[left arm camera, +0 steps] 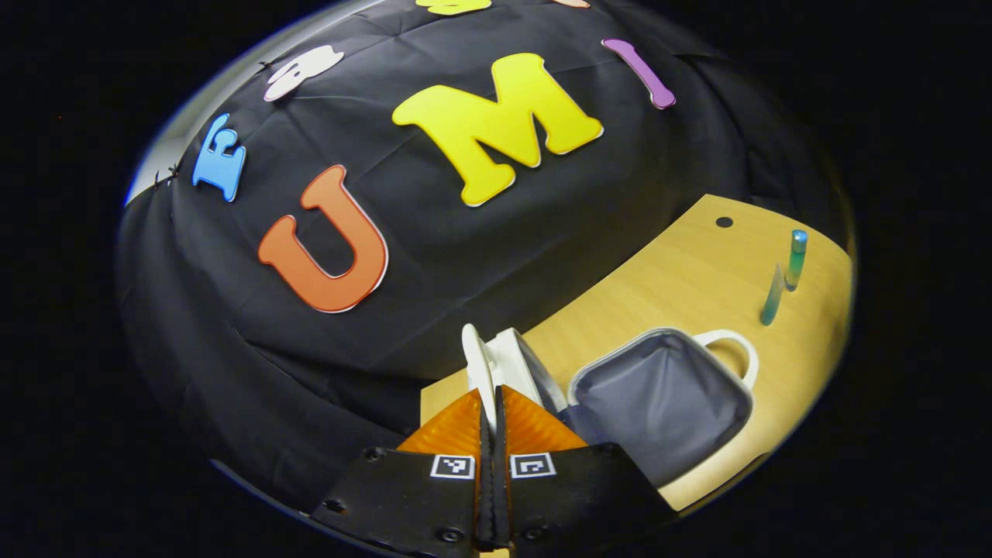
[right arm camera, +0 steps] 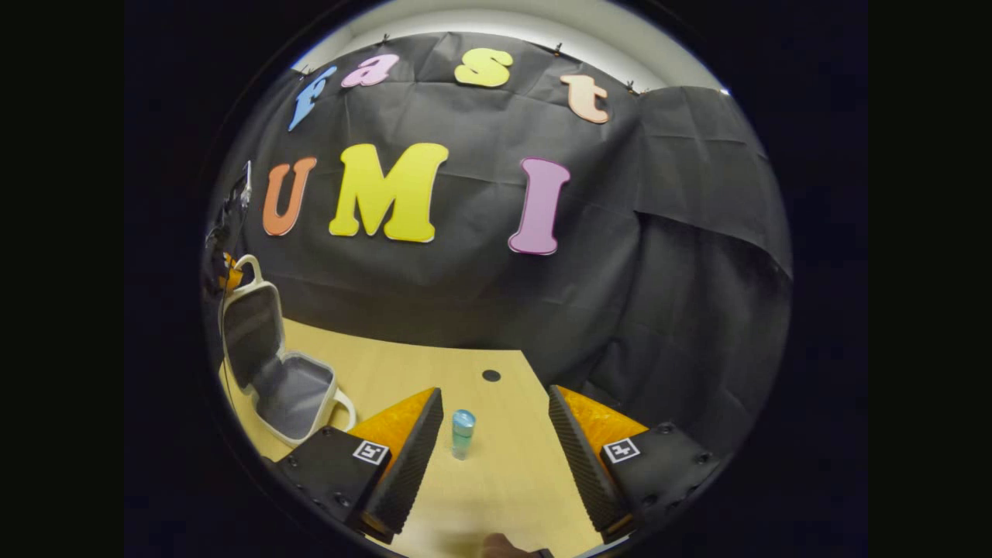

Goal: First open the suitcase, pack the skin care products into it, and then close the suitcase.

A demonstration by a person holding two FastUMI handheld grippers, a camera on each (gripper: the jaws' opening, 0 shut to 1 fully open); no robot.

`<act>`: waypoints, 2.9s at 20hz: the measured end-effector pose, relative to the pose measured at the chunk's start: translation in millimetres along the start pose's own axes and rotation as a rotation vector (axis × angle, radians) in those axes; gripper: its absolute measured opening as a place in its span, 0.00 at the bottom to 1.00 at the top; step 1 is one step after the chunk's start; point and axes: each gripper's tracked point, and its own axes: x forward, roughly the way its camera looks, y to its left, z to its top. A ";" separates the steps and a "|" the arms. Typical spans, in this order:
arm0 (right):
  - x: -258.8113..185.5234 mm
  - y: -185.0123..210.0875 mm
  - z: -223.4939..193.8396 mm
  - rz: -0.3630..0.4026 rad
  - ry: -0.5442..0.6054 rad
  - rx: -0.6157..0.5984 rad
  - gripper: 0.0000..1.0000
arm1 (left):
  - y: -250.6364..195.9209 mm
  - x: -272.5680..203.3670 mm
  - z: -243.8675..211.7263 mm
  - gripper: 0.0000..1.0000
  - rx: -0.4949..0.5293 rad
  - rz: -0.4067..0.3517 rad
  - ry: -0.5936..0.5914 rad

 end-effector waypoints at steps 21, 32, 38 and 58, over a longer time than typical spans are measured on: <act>-8.2 -11.9 -31.9 -0.144 0.101 0.013 0.82 | 32.3 98.7 -276.2 0.03 -0.286 -0.238 0.355; -8.3 -34.5 -52.8 -0.128 0.136 0.001 0.81 | 47.2 77.9 -272.4 0.67 -0.449 -0.171 0.291; 6.7 -30.5 -57.6 -0.060 0.136 0.001 0.81 | 33.6 39.0 -169.9 1.00 -0.448 -0.106 0.096; 44.7 -112.0 -94.8 0.070 0.186 -0.042 0.81 | -339.4 -33.5 99.3 1.00 -0.548 -0.550 -0.159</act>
